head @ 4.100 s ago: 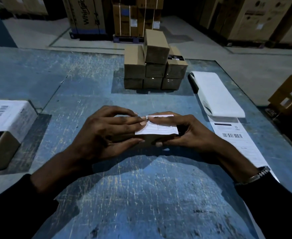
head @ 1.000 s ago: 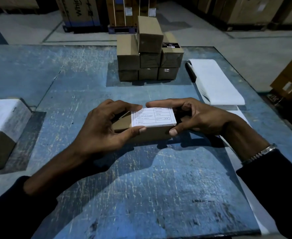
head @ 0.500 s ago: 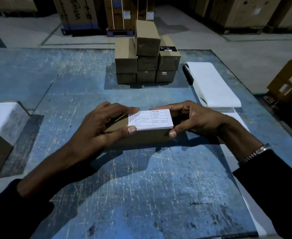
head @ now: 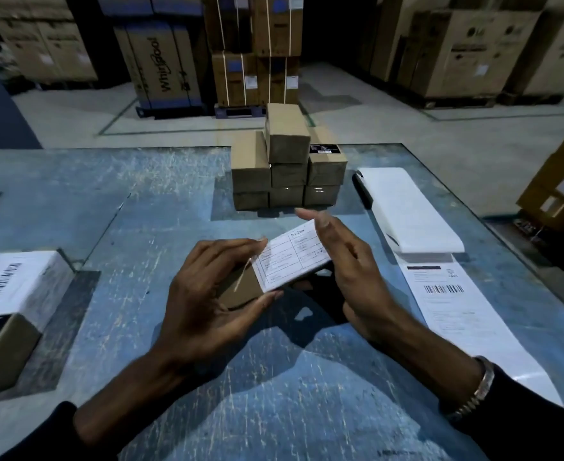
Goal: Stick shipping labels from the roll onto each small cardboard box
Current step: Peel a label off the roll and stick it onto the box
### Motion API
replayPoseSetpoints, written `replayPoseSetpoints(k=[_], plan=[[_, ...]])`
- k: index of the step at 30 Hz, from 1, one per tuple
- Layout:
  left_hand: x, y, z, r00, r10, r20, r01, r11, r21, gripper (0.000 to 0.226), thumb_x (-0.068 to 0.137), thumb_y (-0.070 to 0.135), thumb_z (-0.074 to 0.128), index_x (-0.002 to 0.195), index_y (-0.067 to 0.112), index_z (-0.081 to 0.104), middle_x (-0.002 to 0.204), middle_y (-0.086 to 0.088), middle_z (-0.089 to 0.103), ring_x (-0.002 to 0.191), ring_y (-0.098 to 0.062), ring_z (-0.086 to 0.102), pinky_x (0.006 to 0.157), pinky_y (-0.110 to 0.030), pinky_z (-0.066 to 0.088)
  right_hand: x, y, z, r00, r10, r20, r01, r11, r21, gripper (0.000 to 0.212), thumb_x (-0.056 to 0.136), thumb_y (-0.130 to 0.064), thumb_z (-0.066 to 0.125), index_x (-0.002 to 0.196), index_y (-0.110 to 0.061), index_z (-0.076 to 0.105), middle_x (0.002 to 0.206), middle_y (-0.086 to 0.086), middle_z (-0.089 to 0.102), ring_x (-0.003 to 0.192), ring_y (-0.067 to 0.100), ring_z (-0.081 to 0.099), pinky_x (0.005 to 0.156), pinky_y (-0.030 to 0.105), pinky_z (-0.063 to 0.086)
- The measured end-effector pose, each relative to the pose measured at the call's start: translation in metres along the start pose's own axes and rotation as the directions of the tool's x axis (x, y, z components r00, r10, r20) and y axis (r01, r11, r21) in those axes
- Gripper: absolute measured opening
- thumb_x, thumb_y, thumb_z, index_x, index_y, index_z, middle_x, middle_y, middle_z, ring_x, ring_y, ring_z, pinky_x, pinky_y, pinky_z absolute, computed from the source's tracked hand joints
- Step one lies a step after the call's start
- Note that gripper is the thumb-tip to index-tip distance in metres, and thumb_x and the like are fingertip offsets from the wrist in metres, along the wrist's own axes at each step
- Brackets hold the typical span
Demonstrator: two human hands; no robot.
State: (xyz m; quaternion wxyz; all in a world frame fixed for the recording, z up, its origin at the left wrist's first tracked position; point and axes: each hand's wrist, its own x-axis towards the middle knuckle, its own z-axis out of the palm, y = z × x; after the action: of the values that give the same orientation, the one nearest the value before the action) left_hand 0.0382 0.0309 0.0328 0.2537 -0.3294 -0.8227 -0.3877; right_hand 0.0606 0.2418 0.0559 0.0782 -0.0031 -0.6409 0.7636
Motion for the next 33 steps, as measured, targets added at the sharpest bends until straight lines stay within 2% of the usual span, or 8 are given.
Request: replayPoseSetpoints(k=[5, 11, 14, 20, 22, 25, 29, 33], plan=[[-0.002, 0.003, 0.002, 1.000, 0.004, 0.011, -0.004, 1.000, 0.002, 0.058, 0.081, 0.029, 0.092, 0.132, 0.013, 0.069, 0.134, 0.010, 0.064, 0.124, -0.013, 0.059, 0.099, -0.022, 0.048, -0.002, -0.006, 0.001, 0.997, 0.066, -0.051, -0.059, 0.991, 0.121, 0.038, 0.104, -0.050, 0.054, 0.116, -0.027, 0.082, 0.090, 0.006, 0.075, 0.083, 0.019, 0.072, 0.062, 0.030, 0.057], [-0.003, 0.002, 0.005, 1.000, 0.002, 0.003, -0.002, 1.000, 0.031, 0.063, 0.076, 0.021, 0.096, 0.132, 0.012, 0.068, 0.134, 0.009, 0.063, 0.123, -0.015, 0.059, 0.097, -0.020, 0.048, 0.002, -0.009, -0.001, 0.993, 0.117, -0.033, -0.112, 0.986, 0.123, 0.048, 0.101, -0.061, 0.048, 0.113, -0.032, 0.084, 0.100, 0.004, 0.080, 0.091, 0.021, 0.075, 0.084, 0.043, 0.059], [-0.003, 0.003, 0.005, 1.000, -0.002, 0.010, 0.002, 1.000, 0.024, 0.062, 0.078, 0.024, 0.095, 0.133, 0.014, 0.067, 0.135, 0.011, 0.061, 0.124, -0.014, 0.058, 0.098, -0.018, 0.046, 0.003, -0.008, 0.000, 0.995, 0.085, -0.043, -0.080, 0.990, 0.115, 0.039, 0.098, -0.055, 0.057, 0.113, -0.031, 0.083, 0.097, 0.009, 0.074, 0.092, 0.025, 0.071, 0.083, 0.046, 0.056], [-0.001, 0.004, 0.006, 1.000, 0.010, 0.021, -0.011, 1.000, 0.015, 0.061, 0.083, 0.035, 0.088, 0.135, 0.011, 0.066, 0.135, 0.007, 0.062, 0.124, -0.017, 0.058, 0.097, -0.022, 0.046, 0.001, -0.006, 0.001, 0.996, 0.073, -0.042, -0.067, 0.988, 0.136, 0.039, 0.107, -0.053, 0.049, 0.124, -0.034, 0.079, 0.082, 0.000, 0.070, 0.081, 0.019, 0.065, 0.078, 0.044, 0.050], [-0.001, 0.003, 0.006, 1.000, 0.011, 0.027, -0.012, 1.000, 0.015, 0.062, 0.085, 0.037, 0.087, 0.137, 0.012, 0.065, 0.136, 0.008, 0.062, 0.125, -0.016, 0.057, 0.098, -0.022, 0.046, 0.002, -0.005, 0.001, 0.996, 0.082, -0.028, -0.078, 0.989, 0.124, 0.042, 0.107, -0.056, 0.046, 0.129, -0.037, 0.077, 0.086, -0.001, 0.072, 0.086, 0.019, 0.066, 0.083, 0.047, 0.050], [0.002, -0.001, 0.007, 1.000, -0.008, 0.012, 0.008, 1.000, -0.026, 0.062, 0.086, 0.038, 0.086, 0.140, 0.014, 0.065, 0.135, 0.008, 0.063, 0.126, -0.016, 0.057, 0.097, -0.023, 0.047, 0.002, -0.004, 0.000, 0.995, 0.095, 0.003, -0.095, 0.991, 0.090, 0.046, 0.107, -0.063, 0.040, 0.135, -0.042, 0.071, 0.111, 0.002, 0.080, 0.110, 0.022, 0.073, 0.097, 0.048, 0.059], [0.010, -0.013, 0.006, 0.999, 0.012, 0.033, -0.009, 0.996, -0.084, 0.063, 0.086, 0.044, 0.083, 0.138, 0.014, 0.067, 0.133, 0.005, 0.067, 0.123, -0.018, 0.061, 0.094, -0.027, 0.052, 0.003, -0.007, -0.001, 0.997, 0.079, -0.026, -0.079, 0.997, -0.005, 0.046, 0.107, -0.059, 0.040, 0.137, -0.041, 0.069, 0.123, 0.004, 0.079, 0.120, 0.022, 0.073, 0.089, 0.044, 0.065], [0.015, -0.014, -0.004, 0.973, -0.174, 0.152, 0.217, 0.914, -0.343, 0.053, 0.086, 0.034, 0.090, 0.133, 0.018, 0.073, 0.129, 0.007, 0.073, 0.125, -0.015, 0.067, 0.095, -0.028, 0.056, 0.003, -0.012, -0.005, 0.997, 0.076, 0.003, -0.074, 0.980, -0.182, 0.062, 0.099, -0.079, 0.027, 0.138, -0.050, 0.066, 0.132, -0.013, 0.071, 0.127, 0.016, 0.064, 0.093, 0.034, 0.063]])
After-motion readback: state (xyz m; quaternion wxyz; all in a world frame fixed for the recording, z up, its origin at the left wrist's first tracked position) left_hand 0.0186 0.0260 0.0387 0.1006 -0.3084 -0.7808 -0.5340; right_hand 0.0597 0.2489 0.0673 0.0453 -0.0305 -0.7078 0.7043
